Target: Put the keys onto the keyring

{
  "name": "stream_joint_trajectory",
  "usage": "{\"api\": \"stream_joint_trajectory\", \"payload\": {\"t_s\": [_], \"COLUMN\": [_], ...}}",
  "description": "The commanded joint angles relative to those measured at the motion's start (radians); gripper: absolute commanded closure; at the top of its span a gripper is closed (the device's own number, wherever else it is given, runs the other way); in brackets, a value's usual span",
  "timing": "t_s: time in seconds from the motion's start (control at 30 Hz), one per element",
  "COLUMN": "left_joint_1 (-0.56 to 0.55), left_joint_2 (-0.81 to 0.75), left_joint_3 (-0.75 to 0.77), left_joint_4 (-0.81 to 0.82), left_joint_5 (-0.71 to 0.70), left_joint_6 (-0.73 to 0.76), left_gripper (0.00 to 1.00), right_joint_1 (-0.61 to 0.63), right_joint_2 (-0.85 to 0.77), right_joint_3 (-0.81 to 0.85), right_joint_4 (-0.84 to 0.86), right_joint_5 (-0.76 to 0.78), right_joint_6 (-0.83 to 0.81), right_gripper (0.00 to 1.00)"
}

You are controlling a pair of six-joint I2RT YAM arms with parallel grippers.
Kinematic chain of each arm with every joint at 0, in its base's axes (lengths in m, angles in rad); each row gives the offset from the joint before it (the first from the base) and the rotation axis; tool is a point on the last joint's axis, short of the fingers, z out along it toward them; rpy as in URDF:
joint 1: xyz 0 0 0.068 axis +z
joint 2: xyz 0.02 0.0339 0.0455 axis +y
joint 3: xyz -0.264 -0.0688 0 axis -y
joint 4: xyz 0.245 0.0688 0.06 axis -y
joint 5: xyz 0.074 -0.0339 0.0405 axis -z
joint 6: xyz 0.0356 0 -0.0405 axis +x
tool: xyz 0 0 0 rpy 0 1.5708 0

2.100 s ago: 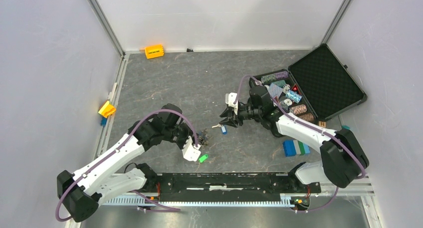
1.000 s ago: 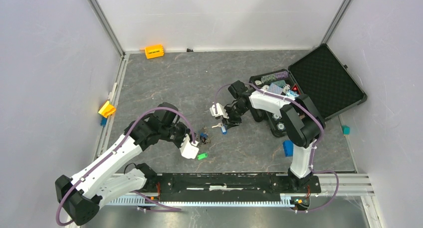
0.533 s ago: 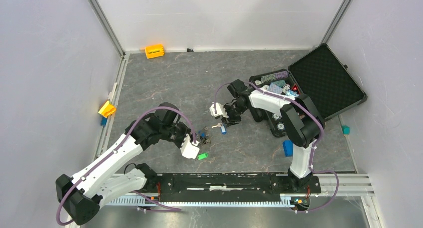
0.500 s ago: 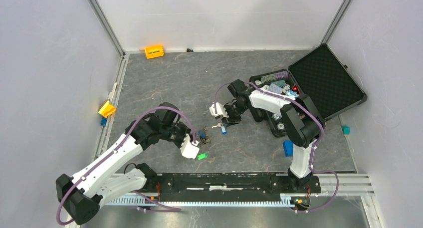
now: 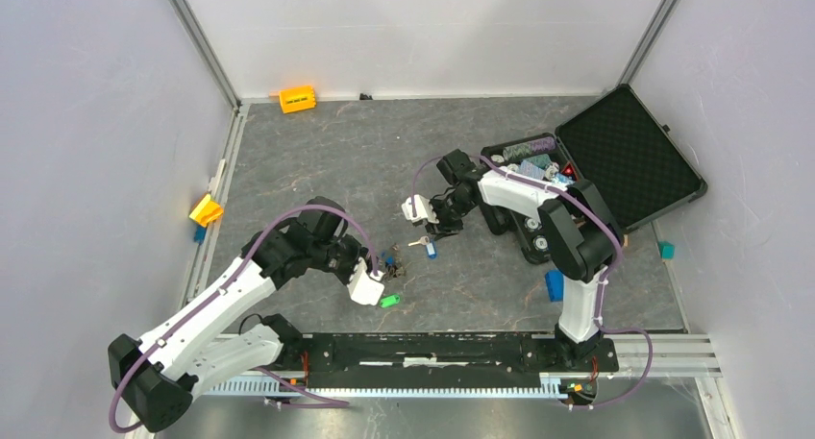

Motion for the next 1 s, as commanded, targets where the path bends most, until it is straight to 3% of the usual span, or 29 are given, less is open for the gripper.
{"api": "stream_joint_trajectory", "payload": {"t_s": [0.0, 0.7, 0.97], "left_joint_1": [0.007, 0.007, 0.007], "left_joint_2": [0.004, 0.003, -0.002], "left_joint_3": [0.014, 0.008, 0.000], "left_joint_4": [0.021, 0.021, 0.020], "left_joint_5": [0.039, 0.043, 0.043], "left_joint_6": [-0.034, -0.038, -0.038], "left_gripper": [0.98, 0.98, 0.98], "right_joint_1": [-0.006, -0.001, 0.002], "right_joint_2": [0.022, 0.044, 0.052], "right_joint_3": [0.035, 0.038, 0.044], "right_joint_4": [-0.038, -0.026, -0.030], "right_joint_5": [-0.037, -0.060, -0.064], "right_joint_6": [-0.062, -0.049, -0.049], "right_gripper": [0.66, 0.73, 0.82]}}
